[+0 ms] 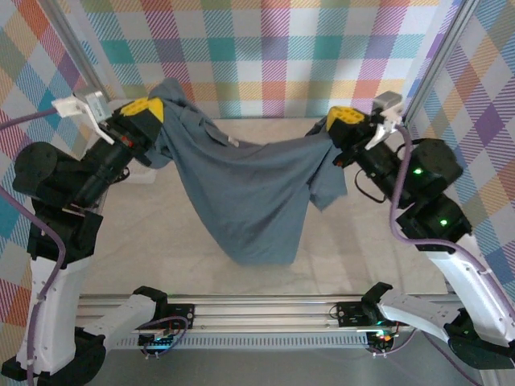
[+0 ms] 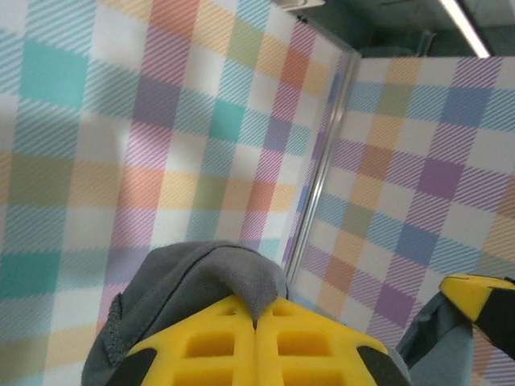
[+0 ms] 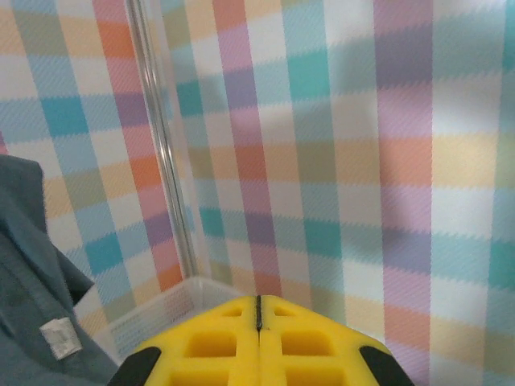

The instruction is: Fold the inside-out t-shirt

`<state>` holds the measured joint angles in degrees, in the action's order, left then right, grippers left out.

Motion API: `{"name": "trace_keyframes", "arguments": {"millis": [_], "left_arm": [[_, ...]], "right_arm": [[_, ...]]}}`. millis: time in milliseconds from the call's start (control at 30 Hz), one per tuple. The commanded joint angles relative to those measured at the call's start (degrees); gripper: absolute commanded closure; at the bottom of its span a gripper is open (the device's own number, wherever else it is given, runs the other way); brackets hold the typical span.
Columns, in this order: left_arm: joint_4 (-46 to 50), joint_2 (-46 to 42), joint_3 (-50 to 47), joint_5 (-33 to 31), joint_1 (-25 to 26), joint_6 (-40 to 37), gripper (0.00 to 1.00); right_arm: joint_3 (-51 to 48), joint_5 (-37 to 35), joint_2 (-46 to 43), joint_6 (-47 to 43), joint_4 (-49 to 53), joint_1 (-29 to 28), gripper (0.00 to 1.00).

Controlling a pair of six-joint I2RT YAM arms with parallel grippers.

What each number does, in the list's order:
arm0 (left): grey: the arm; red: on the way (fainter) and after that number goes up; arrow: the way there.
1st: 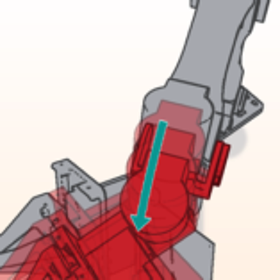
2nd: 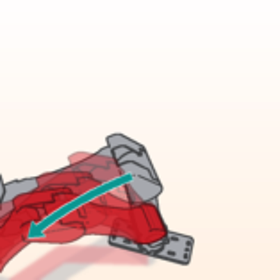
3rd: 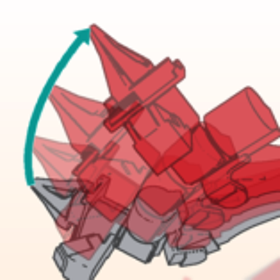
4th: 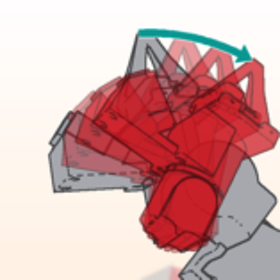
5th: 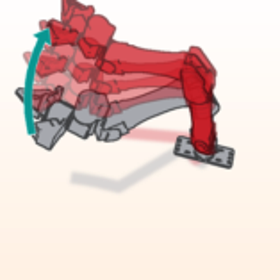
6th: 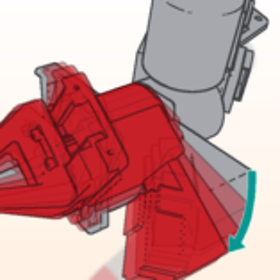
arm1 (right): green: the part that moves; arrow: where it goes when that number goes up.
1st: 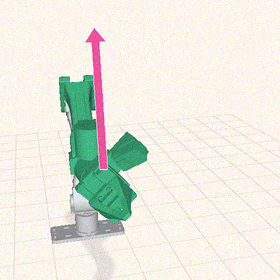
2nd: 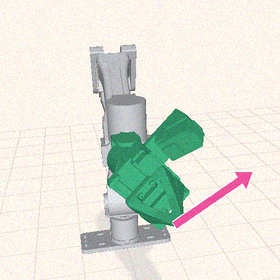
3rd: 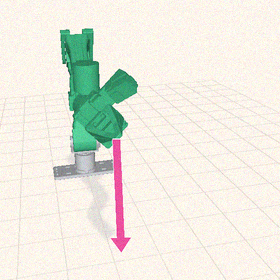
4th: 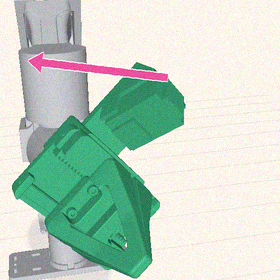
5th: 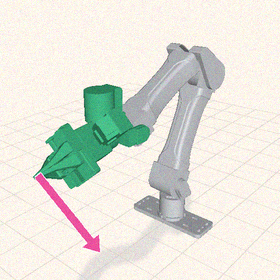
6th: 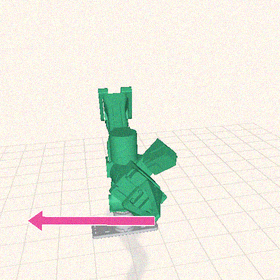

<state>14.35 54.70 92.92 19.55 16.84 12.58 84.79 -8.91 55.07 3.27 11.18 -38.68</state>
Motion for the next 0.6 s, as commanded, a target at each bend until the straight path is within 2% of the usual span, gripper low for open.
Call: {"name": "trace_keyframes", "arguments": {"millis": [0, 133, 233, 300, 367, 433, 500, 567], "left_arm": [[-8.47, -0.25, 4.23, 0.92, 0.45, -0.31, 1.00], [-6.15, 3.58, 8.63, -4.12, 0.47, -0.01, 1.00], [0.58, 10.79, 13.56, -10.15, 0.48, -1.25, 1.00], [5.43, 16.74, 16.43, -15.41, 0.47, -2.74, 1.00], [7.06, 23.86, 18.61, -20.68, 0.47, -4.58, 1.00], [7.97, 31.42, 21.28, -23.79, 0.24, -5.99, 1.00], [8.95, 41.08, 25.73, -24.93, -0.67, -5.20, 1.00], [11.90, 51.87, 33.38, -23.47, -1.73, -4.23, 1.00]], "right_arm": [[7.77, -1.32, -1.65, -5.70, -2.54, -0.26, 1.00], [13.40, -5.19, 1.38, -7.20, -0.83, -0.22, 1.00], [17.15, -13.49, 6.74, -11.05, 0.05, 0.42, 1.00], [20.43, -14.79, 11.58, -10.17, 3.29, 4.91, 1.00], [23.60, -9.71, 17.20, -1.68, 8.71, 15.26, 1.00], [25.55, -4.87, 23.18, 3.71, 10.88, 22.77, 1.00], [30.70, 0.53, 32.21, 4.16, 13.51, 26.47, 1.00], [38.50, 4.05, 42.31, 4.04, 18.38, 27.63, 1.00]]}}
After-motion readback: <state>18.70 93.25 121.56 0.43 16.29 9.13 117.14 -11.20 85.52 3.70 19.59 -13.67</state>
